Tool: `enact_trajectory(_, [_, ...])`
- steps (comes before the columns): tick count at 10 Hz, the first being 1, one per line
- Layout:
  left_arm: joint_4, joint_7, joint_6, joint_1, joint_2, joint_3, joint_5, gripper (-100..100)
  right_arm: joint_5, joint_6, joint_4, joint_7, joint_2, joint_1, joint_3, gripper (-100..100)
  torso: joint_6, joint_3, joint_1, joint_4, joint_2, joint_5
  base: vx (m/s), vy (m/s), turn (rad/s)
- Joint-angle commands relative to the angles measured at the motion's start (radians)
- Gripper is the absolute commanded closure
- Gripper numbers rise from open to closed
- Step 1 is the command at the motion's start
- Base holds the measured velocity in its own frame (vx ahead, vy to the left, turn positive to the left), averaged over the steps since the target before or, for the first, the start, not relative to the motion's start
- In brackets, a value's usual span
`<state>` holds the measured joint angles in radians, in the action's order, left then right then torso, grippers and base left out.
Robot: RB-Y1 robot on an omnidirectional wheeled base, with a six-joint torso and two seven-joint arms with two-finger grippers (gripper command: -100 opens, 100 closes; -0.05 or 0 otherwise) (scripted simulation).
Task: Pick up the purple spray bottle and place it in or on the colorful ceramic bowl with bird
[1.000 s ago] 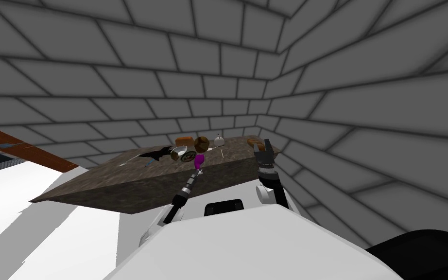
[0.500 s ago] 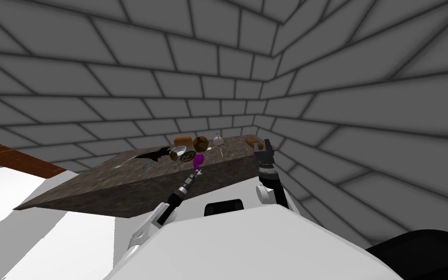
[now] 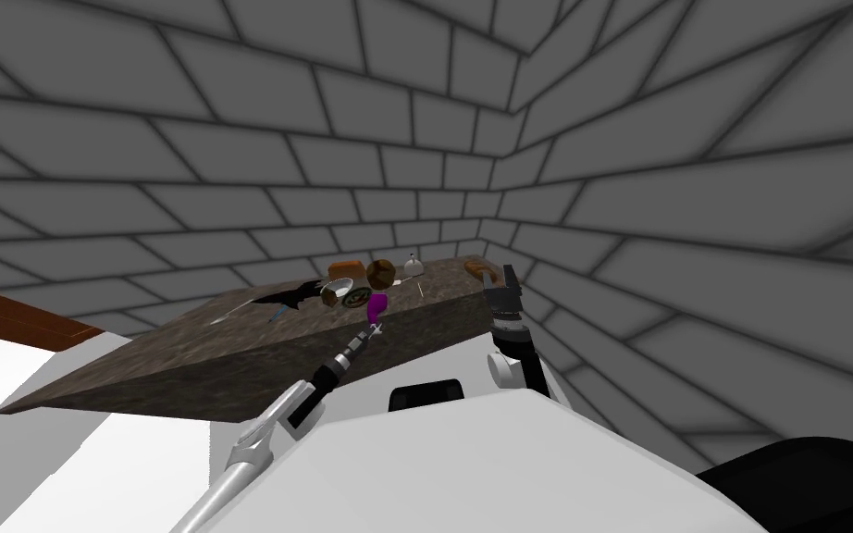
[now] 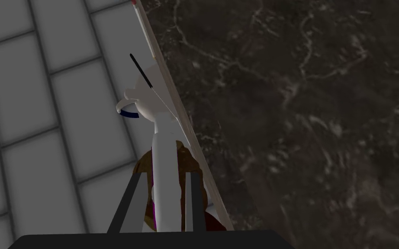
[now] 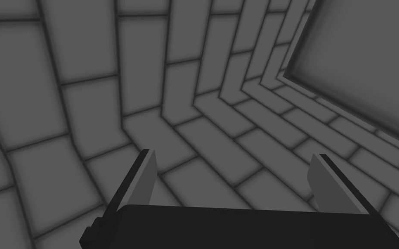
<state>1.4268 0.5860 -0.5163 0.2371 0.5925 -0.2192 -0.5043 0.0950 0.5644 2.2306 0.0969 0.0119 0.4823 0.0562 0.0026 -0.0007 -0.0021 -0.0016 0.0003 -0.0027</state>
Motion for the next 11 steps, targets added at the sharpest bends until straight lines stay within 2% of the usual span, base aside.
enact_trajectory(1, [0.007,0.041,0.001,-0.003,0.032,-0.007,-0.012,100,0.0,0.0,0.0,0.0,0.0,0.0,0.0,0,0.0,0.0,0.0,0.0,0.0,0.0,-0.024,0.026,-0.044])
enact_trajectory(2, [0.012,0.075,-0.004,-0.012,0.072,-0.021,-0.035,100,0.0,0.0,0.0,0.0,0.0,0.0,0.0,0,-0.001,0.0,0.0,0.0,0.0,0.0,-0.025,0.027,-0.061])
enact_trajectory(3, [0.012,0.093,-0.004,-0.012,0.081,-0.021,-0.035,100,0.0,0.0,0.0,0.0,0.0,0.0,0.0,0,0.0,0.0,0.0,0.0,-0.001,0.0,-0.018,0.029,-0.049])
enact_trajectory(4, [0.016,0.127,-0.01,-0.022,0.121,-0.036,-0.055,100,0.0,0.0,0.0,0.0,0.0,0.0,0.0,0,-0.001,-0.001,0.0,0.0,-0.001,0.0,-0.021,0.029,-0.086])
enact_trajectory(5, [0.016,0.145,-0.01,-0.022,0.131,-0.036,-0.055,100,0.0,0.0,0.0,0.0,0.0,0.0,0.0,0,0.0,-0.001,0.0,0.0,-0.001,0.0,-0.018,0.025,-0.035])
enact_trajectory(6, [0.02,0.179,-0.016,-0.033,0.171,-0.05,-0.074,100,0.0,0.0,0.0,0.0,0.0,0.0,0.0,0,-0.001,-0.001,0.0,-0.001,-0.001,0.0,-0.014,0.03,-0.049])
enact_trajectory(7, [0.02,0.198,-0.016,-0.033,0.18,-0.05,-0.074,100,0.0,0.0,0.0,0.0,0.0,0.0,0.0,0,0.0,-0.001,0.0,-0.001,-0.002,0.0,-0.006,0.026,-0.045])
enact_trajectory(8, [0.023,0.23,-0.023,-0.045,0.22,-0.065,-0.091,100,0.0,0.0,0.0,0.0,0.0,0.0,0.0,0,-0.001,-0.001,0.0,-0.001,-0.002,0.0,0.0,0.023,-0.076])
enact_trajectory(9, [0.023,0.25,-0.023,-0.045,0.23,-0.065,-0.091,100,0.0,0.0,0.0,0.0,0.0,0.0,0.0,0,0.0,-0.002,0.0,-0.001,-0.003,0.0,-0.001,0.023,-0.039])
enact_trajectory(10, [0.027,0.283,-0.03,-0.058,0.27,-0.079,-0.106,100,0.0,0.0,0.0,0.0,0.0,0.0,0.0,0,-0.001,-0.002,0.0,-0.001,-0.003,0.0,-0.001,0.028,-0.058])
enact_trajectory(11, [0.027,0.302,-0.03,-0.058,0.278,-0.079,-0.106,100,0.0,0.0,0.0,0.0,0.0,0.0,0.0,0,-0.001,-0.002,0.0,-0.001,-0.003,0.001,0.002,0.025,-0.041])
